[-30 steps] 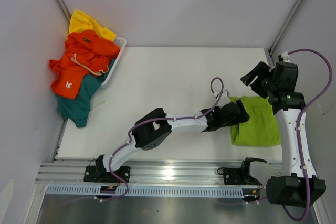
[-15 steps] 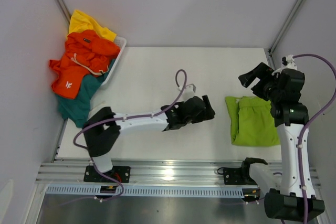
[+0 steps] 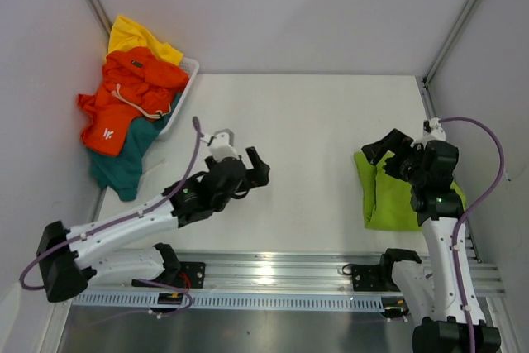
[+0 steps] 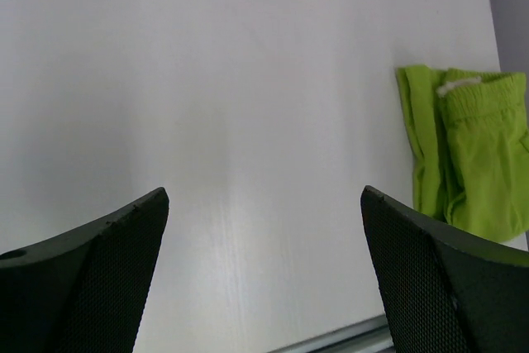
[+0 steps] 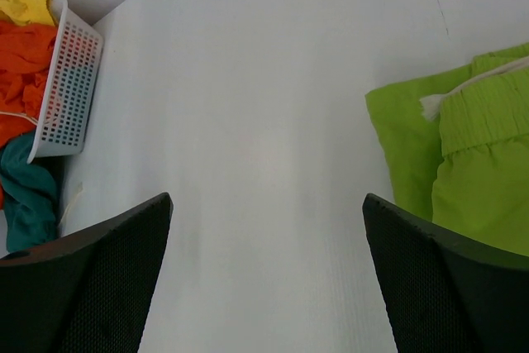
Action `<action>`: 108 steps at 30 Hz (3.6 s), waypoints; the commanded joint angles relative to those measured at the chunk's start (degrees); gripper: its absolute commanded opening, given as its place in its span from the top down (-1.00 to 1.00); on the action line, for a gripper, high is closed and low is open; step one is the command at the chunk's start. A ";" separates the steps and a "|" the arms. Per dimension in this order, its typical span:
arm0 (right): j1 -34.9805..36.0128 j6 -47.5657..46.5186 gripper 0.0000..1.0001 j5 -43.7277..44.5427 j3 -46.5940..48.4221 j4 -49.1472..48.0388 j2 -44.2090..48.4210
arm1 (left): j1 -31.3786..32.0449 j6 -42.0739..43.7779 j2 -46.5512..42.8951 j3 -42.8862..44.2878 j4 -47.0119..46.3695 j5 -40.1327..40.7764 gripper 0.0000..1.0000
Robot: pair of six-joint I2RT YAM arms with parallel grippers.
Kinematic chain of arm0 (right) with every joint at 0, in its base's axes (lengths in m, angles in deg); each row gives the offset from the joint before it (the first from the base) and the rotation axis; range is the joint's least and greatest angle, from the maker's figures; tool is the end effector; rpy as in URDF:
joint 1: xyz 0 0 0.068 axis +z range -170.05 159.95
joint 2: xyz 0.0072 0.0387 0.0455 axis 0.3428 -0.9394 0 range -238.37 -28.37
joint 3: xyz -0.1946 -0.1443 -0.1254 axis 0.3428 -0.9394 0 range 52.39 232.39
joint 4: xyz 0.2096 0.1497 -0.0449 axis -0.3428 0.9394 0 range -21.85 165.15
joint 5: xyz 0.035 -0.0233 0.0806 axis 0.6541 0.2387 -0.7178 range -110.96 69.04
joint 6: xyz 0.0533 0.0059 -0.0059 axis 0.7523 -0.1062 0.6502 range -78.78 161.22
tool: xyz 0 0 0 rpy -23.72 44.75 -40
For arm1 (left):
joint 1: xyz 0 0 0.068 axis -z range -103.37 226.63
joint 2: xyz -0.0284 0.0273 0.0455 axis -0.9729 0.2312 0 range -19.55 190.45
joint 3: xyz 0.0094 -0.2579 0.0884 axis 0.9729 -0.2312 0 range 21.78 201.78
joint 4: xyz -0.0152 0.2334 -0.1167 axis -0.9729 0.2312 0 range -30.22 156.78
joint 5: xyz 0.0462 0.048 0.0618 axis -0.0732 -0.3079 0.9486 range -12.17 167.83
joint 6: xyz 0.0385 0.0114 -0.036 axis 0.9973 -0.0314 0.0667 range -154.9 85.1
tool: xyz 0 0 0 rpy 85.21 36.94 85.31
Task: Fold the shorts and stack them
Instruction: Neatly place the folded shorts to the corner, then grab the shorts from the pile
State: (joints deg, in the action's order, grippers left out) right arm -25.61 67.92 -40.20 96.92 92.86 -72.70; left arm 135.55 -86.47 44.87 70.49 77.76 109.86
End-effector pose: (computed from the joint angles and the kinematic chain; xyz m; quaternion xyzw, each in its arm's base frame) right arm 0.1743 -0.0052 0.3142 0.1436 0.8217 0.2360 0.4984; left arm 0.1427 -0.1998 0.2853 -0.0756 0.8541 -0.2339 0.4584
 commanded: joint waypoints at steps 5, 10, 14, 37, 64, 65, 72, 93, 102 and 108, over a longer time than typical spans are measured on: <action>5.99 -0.51 -0.99 3.15 -7.96 -13.80 1.19 | -14.43 5.16 -18.51 -6.87 9.17 3.30 -0.98; 19.78 -2.43 -0.99 13.60 -12.01 -21.54 -1.88 | -32.14 7.71 -21.10 -3.64 10.76 -5.27 -0.98; 29.54 -5.51 -0.99 21.68 -13.94 -28.02 -4.96 | -46.59 7.98 -15.30 0.32 13.39 -17.25 -0.98; 45.73 -7.89 -0.99 30.58 -21.15 -42.02 -11.65 | -69.64 -8.36 5.96 12.54 -0.30 -24.56 -0.85; 44.32 -6.75 -0.99 31.73 -21.51 -41.15 -10.16 | -69.99 -14.79 72.06 80.58 -7.32 -21.30 -0.66; 44.24 -6.75 -0.99 31.64 -21.51 -41.14 -10.07 | -70.34 -15.05 72.77 80.75 -9.69 -21.92 -0.65; 43.62 -6.83 -0.99 31.29 -21.15 -40.88 -10.42 | -70.69 -20.75 79.71 85.77 -20.78 -27.19 -0.47; 42.39 -6.04 -0.99 30.41 -20.98 -40.35 -10.68 | -69.64 -18.39 69.54 74.00 -5.14 -19.11 0.96; 42.13 -6.04 -0.99 30.41 -20.72 -40.35 -10.95 | -72.27 -16.99 59.69 69.87 -2.95 -20.08 1.00; 42.21 -6.13 -0.99 30.67 -20.98 -40.18 -10.25 | -74.03 -15.14 48.80 61.96 -1.98 -19.82 1.00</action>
State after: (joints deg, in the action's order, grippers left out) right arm 16.77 61.95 -10.08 74.28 53.74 -83.98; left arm 63.09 -103.67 101.87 134.77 76.27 89.23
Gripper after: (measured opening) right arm 0.993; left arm 0.003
